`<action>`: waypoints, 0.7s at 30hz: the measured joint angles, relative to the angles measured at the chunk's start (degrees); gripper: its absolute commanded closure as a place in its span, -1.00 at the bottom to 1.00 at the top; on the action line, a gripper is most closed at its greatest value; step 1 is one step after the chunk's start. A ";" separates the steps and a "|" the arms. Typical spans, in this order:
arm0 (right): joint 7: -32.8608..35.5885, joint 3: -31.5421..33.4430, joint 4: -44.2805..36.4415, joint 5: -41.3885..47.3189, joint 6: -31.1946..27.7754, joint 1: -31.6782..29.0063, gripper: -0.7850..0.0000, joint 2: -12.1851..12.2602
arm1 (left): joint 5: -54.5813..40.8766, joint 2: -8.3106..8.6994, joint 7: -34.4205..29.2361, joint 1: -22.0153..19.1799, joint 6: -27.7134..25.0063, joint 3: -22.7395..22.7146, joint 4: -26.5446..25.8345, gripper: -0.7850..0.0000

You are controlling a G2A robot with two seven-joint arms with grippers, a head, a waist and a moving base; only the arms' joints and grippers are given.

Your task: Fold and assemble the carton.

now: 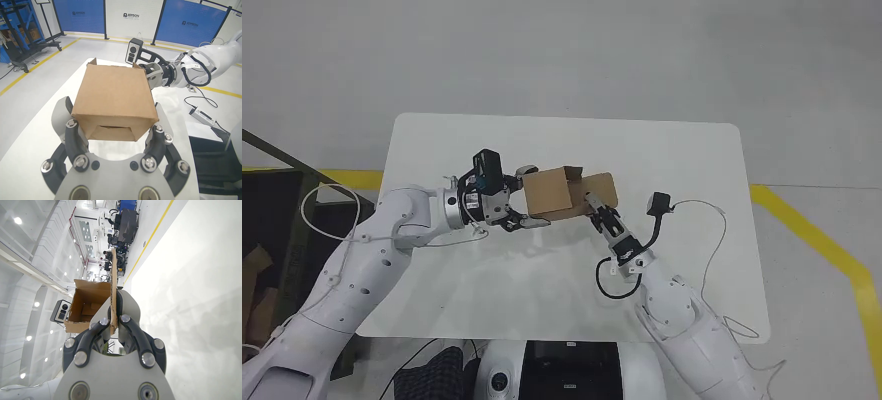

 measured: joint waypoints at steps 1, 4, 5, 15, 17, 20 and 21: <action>0.10 0.02 -0.02 0.02 -0.04 -0.02 1.00 -0.04 | 0.01 -0.04 0.03 0.03 -0.06 -0.04 0.07 -0.65; 0.28 0.08 -0.09 -0.30 0.00 -0.10 1.00 -0.14 | 0.02 -0.16 0.18 0.15 -0.13 -0.21 0.24 -0.61; 0.32 0.11 -0.09 -0.44 0.05 -0.13 1.00 -0.19 | -0.02 -0.20 0.23 0.23 -0.16 -0.30 0.25 -0.58; 0.32 0.30 -0.09 -1.16 -0.13 -0.33 -0.64 -0.59 | -0.41 -0.44 0.31 1.12 -0.37 -1.33 -0.10 -0.36; 0.29 0.41 -0.14 -1.34 -0.14 -0.36 -0.76 -0.66 | -0.59 -0.49 0.21 1.36 -0.52 -1.50 -0.04 -0.41; 0.38 0.60 -0.20 -1.50 -0.19 -0.45 -1.00 -0.74 | -0.83 -0.55 0.10 1.66 -0.68 -1.78 0.01 -0.40; 0.37 0.71 -0.19 -1.52 -0.19 -0.47 -1.00 -0.76 | -0.89 -0.56 0.10 1.75 -0.69 -1.90 0.01 -0.36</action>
